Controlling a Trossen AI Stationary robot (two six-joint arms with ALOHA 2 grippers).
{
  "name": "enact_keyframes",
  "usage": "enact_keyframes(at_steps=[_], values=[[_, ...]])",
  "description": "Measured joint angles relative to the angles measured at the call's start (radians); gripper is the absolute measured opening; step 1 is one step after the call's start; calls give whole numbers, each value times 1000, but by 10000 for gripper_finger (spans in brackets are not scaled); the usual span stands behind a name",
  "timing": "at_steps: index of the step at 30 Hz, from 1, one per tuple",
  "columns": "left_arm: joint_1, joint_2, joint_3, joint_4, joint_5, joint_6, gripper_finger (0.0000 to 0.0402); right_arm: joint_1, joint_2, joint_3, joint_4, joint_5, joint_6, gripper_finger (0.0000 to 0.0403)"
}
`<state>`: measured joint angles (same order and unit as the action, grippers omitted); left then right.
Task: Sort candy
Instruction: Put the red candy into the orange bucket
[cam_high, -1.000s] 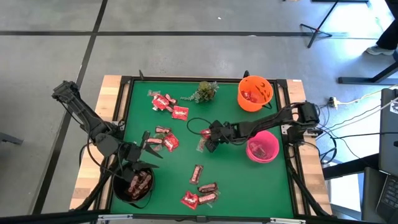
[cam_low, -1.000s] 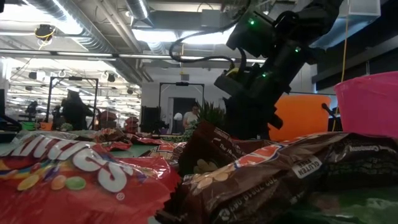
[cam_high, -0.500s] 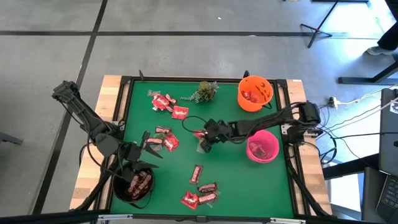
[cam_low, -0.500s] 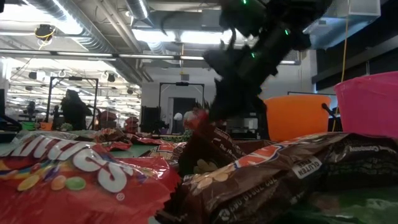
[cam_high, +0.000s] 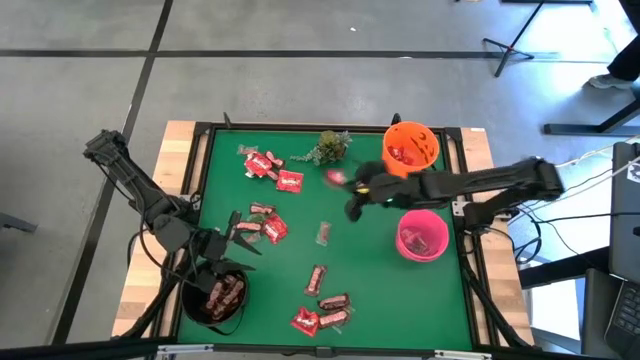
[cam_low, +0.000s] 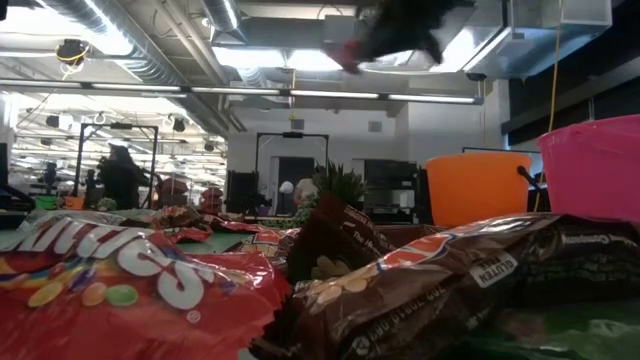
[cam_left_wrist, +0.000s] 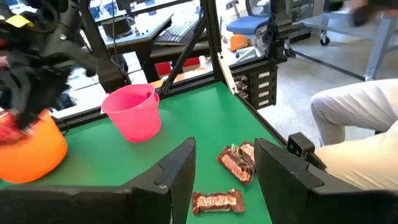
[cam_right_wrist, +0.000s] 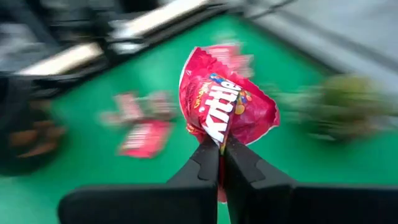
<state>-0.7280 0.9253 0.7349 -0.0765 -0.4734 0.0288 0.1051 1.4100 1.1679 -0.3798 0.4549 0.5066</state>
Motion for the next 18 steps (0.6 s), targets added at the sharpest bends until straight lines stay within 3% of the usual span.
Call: enact_keyframes(at_steps=[4,7,11,14,18], values=[[0,0,0,-1,3,0,153,-1,-138,-52,-226,264,124,4],[0,0,0,1,3,7,153,-18,-227,-104,-425,364,281,4],[2,0,0,4,4,8,153,-67,-333,-197,-623,348,505,2],[1,0,0,12,4,31,153,-103,-401,-267,-635,331,594,9],[2,0,0,17,4,33,153,-134,-459,-308,-581,342,588,45]])
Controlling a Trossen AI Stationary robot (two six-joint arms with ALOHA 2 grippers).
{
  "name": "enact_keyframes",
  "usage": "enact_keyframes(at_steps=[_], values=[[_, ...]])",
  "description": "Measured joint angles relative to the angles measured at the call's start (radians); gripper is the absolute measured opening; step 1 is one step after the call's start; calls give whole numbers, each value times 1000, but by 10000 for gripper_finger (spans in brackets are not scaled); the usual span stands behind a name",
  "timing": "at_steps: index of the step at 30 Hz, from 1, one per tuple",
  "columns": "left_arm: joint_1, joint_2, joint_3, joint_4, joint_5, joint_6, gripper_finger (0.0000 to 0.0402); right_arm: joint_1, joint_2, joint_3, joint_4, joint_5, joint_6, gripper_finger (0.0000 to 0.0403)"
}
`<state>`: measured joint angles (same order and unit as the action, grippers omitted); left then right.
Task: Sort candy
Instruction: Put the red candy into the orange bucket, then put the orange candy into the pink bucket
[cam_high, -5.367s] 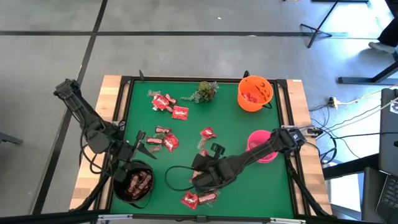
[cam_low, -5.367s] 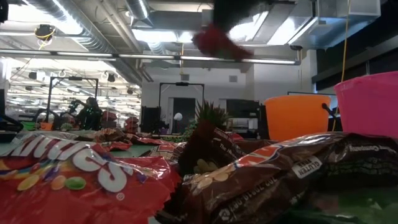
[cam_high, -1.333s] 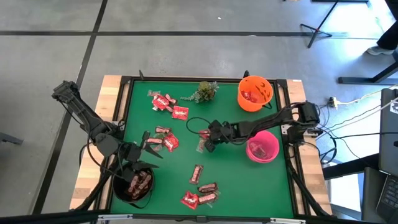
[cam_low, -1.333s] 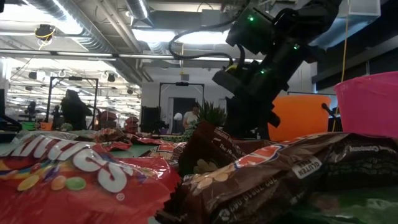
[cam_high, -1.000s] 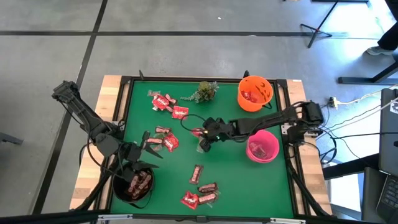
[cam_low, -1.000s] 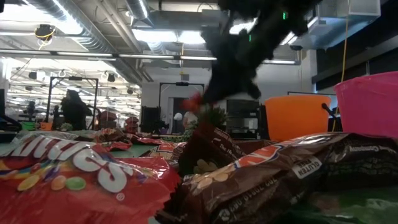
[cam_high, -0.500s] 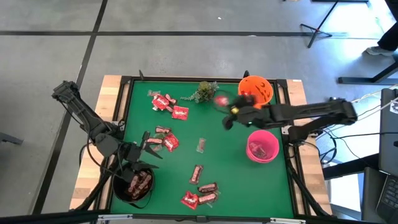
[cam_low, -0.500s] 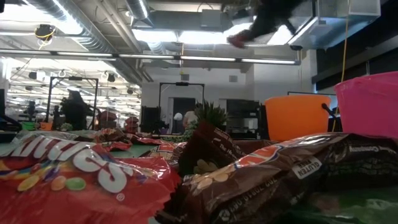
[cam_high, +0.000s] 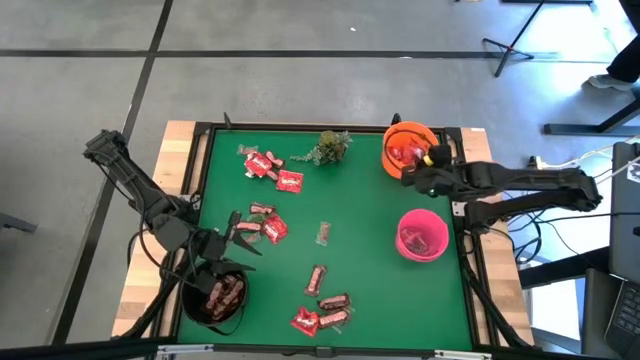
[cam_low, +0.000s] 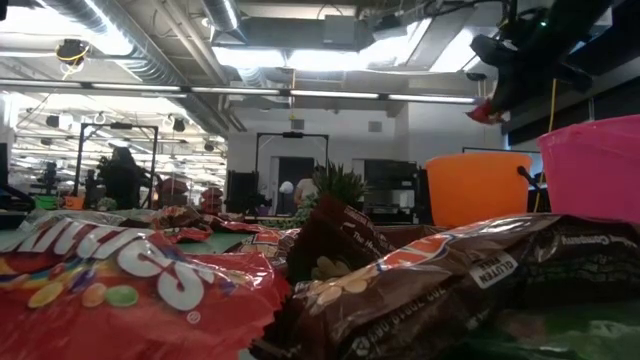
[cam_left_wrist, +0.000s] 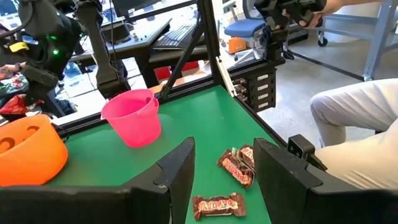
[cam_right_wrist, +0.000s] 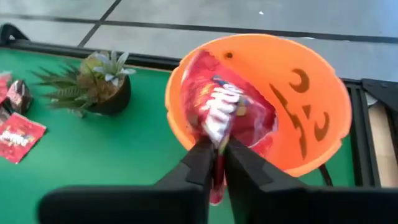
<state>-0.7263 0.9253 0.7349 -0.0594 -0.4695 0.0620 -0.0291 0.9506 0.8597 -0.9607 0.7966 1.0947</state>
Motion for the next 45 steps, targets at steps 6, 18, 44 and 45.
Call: enact_keyframes(at_steps=[6,18,44,45], values=[[1,0,0,1,0,0,153,-26,-17,-4,41,7,-32,147],[12,0,0,1,0,-5,153,-22,-26,-3,591,-215,-377,248],[31,4,0,-3,0,-26,153,246,582,81,1087,-410,-521,248],[31,4,0,-3,0,-26,153,246,605,101,1063,-422,-530,248]])
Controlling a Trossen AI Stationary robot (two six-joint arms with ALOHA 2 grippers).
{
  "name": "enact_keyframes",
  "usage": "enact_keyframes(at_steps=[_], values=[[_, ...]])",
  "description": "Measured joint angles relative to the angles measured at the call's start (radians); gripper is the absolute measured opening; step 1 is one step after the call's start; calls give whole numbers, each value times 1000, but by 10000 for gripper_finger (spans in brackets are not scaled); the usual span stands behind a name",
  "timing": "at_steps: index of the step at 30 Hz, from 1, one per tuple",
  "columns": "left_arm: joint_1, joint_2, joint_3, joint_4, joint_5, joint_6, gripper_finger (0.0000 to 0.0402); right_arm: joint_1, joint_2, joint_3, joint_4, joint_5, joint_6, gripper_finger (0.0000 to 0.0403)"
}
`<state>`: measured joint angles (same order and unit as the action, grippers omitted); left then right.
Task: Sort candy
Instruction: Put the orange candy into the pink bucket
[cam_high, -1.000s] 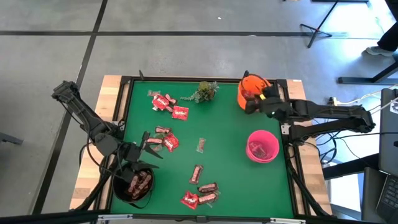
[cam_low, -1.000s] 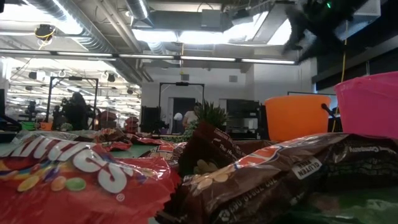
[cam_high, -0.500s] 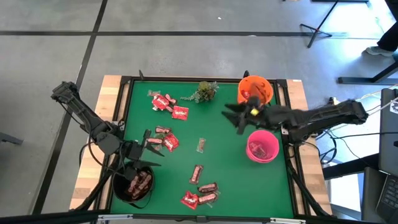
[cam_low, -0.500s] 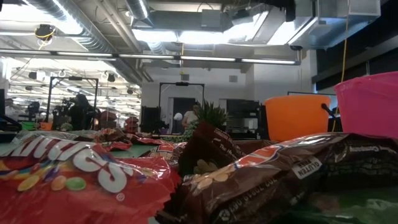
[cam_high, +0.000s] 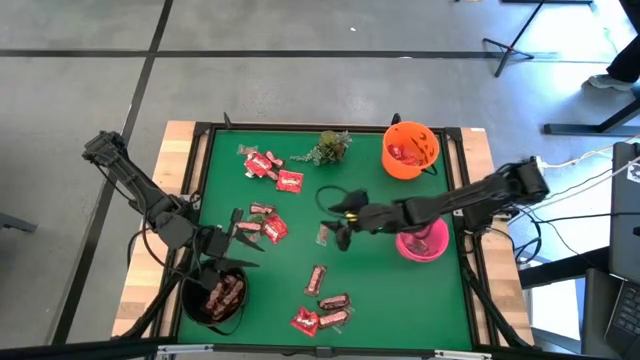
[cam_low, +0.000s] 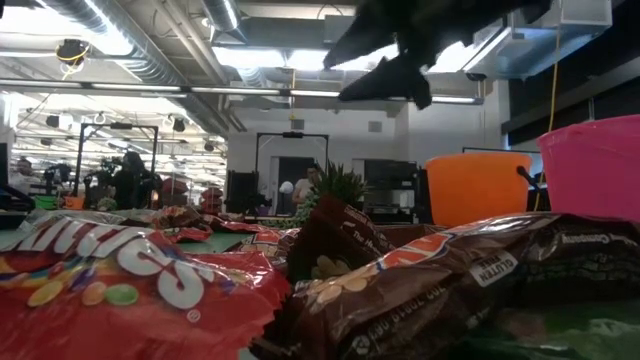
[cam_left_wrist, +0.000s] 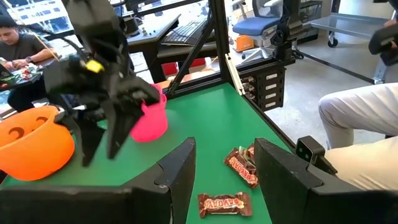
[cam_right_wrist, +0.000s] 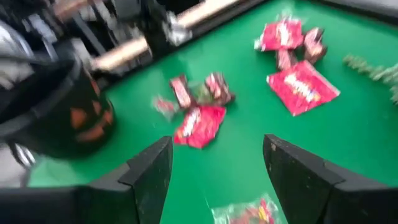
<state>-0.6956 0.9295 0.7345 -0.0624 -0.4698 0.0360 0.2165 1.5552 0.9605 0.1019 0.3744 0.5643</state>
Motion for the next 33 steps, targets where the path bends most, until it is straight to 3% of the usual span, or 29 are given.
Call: enact_keyframes(at_steps=[4,12,22,33], values=[[0,0,0,-6,0,-2,153,0,78,85,-134,0,-49,248],[0,0,0,-12,2,-6,153,-1,209,196,-319,28,15,248],[0,0,0,-17,12,-7,153,-17,376,246,-314,5,33,248],[0,0,0,-20,12,-7,153,-23,426,246,-389,-9,65,239]])
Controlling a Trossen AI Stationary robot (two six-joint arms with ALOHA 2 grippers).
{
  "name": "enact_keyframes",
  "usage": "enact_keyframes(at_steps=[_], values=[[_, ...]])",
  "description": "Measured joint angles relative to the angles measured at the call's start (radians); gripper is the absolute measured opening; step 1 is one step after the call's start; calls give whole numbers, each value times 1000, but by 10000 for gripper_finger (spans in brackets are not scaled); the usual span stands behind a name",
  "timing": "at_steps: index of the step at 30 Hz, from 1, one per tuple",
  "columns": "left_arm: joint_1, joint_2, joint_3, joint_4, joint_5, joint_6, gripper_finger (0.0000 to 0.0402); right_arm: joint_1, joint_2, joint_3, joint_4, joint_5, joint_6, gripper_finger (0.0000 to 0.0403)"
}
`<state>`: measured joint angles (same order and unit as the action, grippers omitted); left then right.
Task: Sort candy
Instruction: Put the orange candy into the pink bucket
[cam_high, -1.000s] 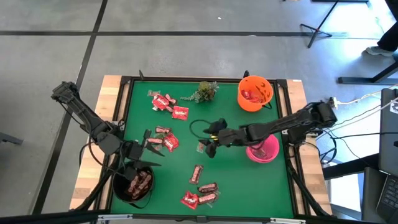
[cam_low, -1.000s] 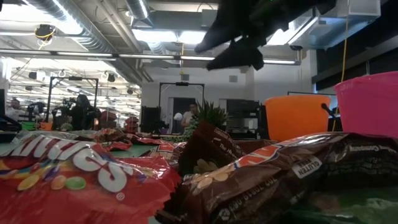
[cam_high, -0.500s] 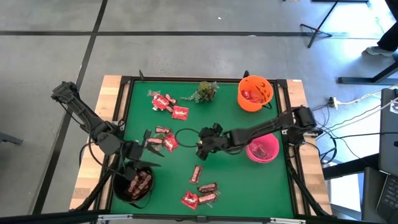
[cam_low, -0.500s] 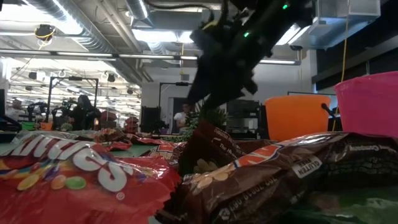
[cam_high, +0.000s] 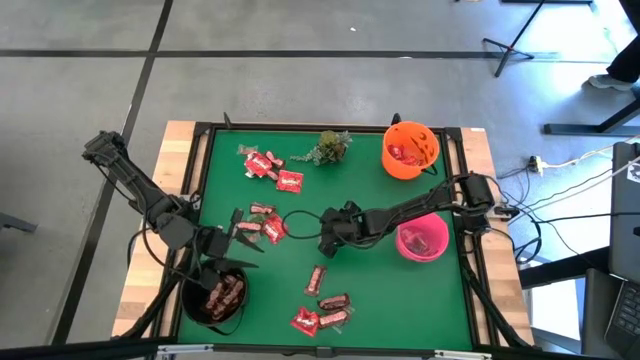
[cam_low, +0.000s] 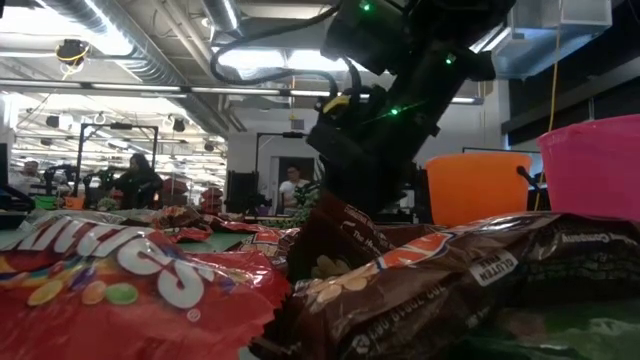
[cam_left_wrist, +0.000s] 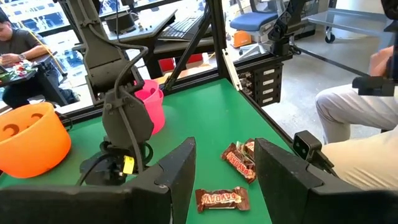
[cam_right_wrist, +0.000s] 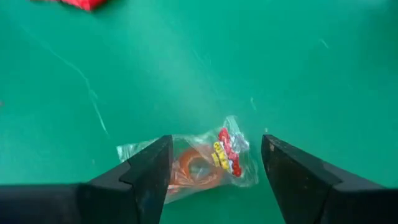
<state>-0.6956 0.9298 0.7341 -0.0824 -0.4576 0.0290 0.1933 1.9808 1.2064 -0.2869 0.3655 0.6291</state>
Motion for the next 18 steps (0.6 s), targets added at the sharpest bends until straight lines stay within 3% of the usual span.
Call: enact_keyframes(at_steps=[4,13,18], values=[[0,0,0,1,0,0,153,-12,0,0,-38,-22,-3,189],[0,0,0,1,0,0,153,-33,-28,3,-80,-134,-9,14],[0,0,0,-4,0,0,153,-31,-88,93,-224,-143,-30,28]])
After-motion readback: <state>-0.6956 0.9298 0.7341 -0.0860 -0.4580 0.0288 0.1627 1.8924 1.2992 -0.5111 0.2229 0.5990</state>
